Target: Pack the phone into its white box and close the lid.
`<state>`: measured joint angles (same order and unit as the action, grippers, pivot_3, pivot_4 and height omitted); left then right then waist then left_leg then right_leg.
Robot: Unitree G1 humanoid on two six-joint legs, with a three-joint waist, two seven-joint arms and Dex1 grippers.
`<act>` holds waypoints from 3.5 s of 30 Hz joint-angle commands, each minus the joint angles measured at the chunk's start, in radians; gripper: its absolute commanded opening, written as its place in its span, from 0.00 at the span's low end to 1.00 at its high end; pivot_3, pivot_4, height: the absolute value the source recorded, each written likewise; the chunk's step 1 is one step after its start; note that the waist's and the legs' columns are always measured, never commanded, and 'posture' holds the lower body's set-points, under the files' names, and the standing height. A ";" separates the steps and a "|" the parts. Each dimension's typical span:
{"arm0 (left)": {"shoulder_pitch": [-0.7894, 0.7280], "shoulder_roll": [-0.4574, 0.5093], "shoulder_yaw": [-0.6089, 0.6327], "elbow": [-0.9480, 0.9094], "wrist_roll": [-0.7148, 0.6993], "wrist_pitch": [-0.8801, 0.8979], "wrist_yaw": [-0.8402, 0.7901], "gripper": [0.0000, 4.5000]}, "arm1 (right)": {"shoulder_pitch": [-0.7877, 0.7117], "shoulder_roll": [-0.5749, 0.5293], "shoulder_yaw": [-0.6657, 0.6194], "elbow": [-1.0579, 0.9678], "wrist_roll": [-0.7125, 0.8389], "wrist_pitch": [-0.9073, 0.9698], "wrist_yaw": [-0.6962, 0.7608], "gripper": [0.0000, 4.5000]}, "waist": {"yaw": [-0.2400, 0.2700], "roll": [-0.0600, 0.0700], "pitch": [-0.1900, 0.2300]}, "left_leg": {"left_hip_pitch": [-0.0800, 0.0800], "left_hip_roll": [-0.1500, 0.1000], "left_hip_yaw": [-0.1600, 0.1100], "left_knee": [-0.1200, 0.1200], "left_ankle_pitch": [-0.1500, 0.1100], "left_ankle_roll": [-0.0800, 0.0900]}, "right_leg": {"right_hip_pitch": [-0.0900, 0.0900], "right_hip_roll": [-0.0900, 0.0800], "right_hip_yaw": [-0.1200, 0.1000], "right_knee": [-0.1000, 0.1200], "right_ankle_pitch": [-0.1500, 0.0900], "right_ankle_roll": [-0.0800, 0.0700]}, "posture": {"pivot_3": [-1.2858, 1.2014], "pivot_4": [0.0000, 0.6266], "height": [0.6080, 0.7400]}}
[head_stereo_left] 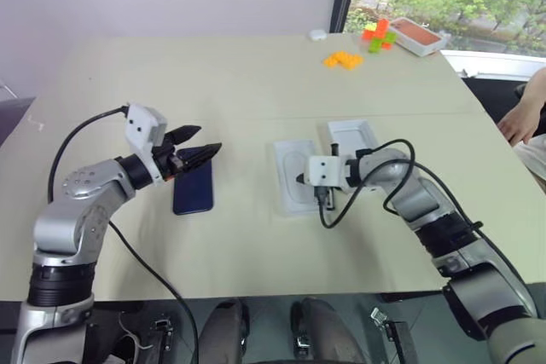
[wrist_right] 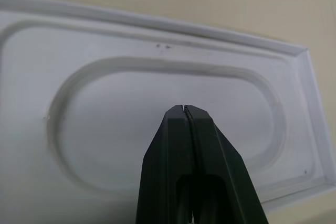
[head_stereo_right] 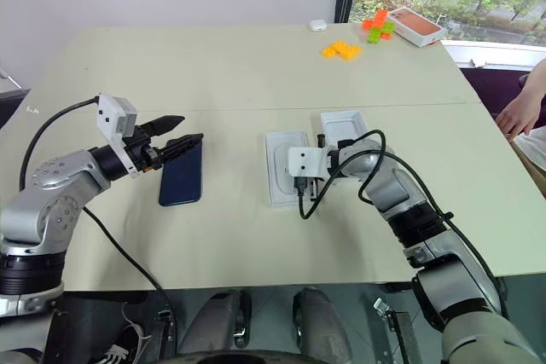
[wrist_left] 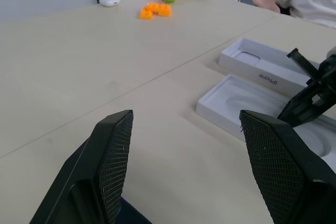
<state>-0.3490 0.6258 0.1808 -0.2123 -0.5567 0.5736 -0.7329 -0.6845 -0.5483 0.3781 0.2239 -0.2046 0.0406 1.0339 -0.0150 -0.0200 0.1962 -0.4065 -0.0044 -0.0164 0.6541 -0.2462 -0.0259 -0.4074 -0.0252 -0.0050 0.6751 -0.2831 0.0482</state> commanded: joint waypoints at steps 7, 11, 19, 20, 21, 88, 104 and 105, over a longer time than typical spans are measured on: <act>0.004 0.051 0.040 0.012 -0.001 0.016 -0.007 0.76 | -0.026 0.001 -0.071 0.007 0.066 0.007 -0.006 0.01 | 0.003 0.000 0.000 | -0.001 0.000 0.000 0.000 0.000 0.000 | 0.000 0.000 0.000 -0.001 0.000 0.000 | 0.52 0.24 1.00; 0.009 0.069 0.076 0.033 -0.026 0.056 -0.001 0.76 | -0.087 0.036 -0.162 0.009 0.189 0.103 0.001 0.01 | -0.002 0.000 0.000 | 0.000 0.000 0.000 0.000 0.000 0.000 | 0.000 0.000 0.000 0.000 0.000 0.000 | 0.52 0.24 1.00; 0.008 0.131 0.177 0.084 -0.141 0.275 0.018 0.76 | -0.112 0.059 -0.179 -0.025 0.244 0.141 -0.002 0.01 | 0.000 0.000 0.000 | -0.001 0.000 0.000 0.000 0.000 0.000 | -0.002 0.000 0.000 0.001 0.000 0.000 | 0.52 0.24 1.00; 0.008 0.133 0.193 0.089 -0.144 0.277 0.026 0.76 | -0.110 0.064 -0.174 -0.028 0.240 0.130 -0.006 0.01 | 0.000 0.000 0.000 | -0.001 0.000 0.000 0.000 0.000 0.000 | -0.002 0.000 0.000 0.001 0.000 0.000 | 0.52 0.24 1.00; 0.008 0.133 0.203 0.091 -0.145 0.276 0.032 0.76 | -0.109 0.067 -0.171 -0.030 0.238 0.124 -0.009 0.01 | 0.001 0.000 0.000 | -0.001 0.000 0.000 0.000 0.000 0.000 | -0.002 0.000 0.000 0.001 0.000 0.000 | 0.52 0.24 1.00; -0.130 -0.071 0.123 0.379 -0.176 0.730 0.237 0.76 | -0.229 0.460 0.107 0.295 -0.073 0.218 -0.248 0.01 | 0.003 0.000 -0.002 | 0.001 -0.003 -0.003 -0.002 0.003 -0.004 | -0.002 -0.004 0.000 0.006 0.001 -0.001 | 0.52 0.24 1.00; -0.152 -0.146 0.200 0.383 -0.187 0.914 0.300 0.76 | -0.240 0.474 0.137 0.337 -0.113 0.168 -0.255 0.01 | 0.003 0.000 -0.002 | 0.006 -0.003 -0.003 -0.003 0.004 -0.004 | 0.003 -0.004 0.000 0.005 0.000 -0.001 | 0.52 0.24 1.00; -0.158 -0.155 0.211 0.381 -0.190 0.923 0.305 0.76 | -0.239 0.472 0.138 0.337 -0.114 0.165 -0.253 0.01 | 0.003 0.000 -0.003 | 0.007 -0.003 -0.003 -0.003 0.004 -0.004 | 0.003 -0.004 0.000 0.005 0.000 -0.001 | 0.52 0.24 1.00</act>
<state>-0.5318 0.5044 0.4241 0.1351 -0.7417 1.4143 -0.4408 -0.9053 -0.0865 0.5129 0.5670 -0.3154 0.2149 0.7765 -0.0118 -0.0200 0.1936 -0.3987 -0.0078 -0.0192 0.6506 -0.2427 -0.0302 -0.4036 -0.0289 -0.0052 0.6805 -0.2827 0.0472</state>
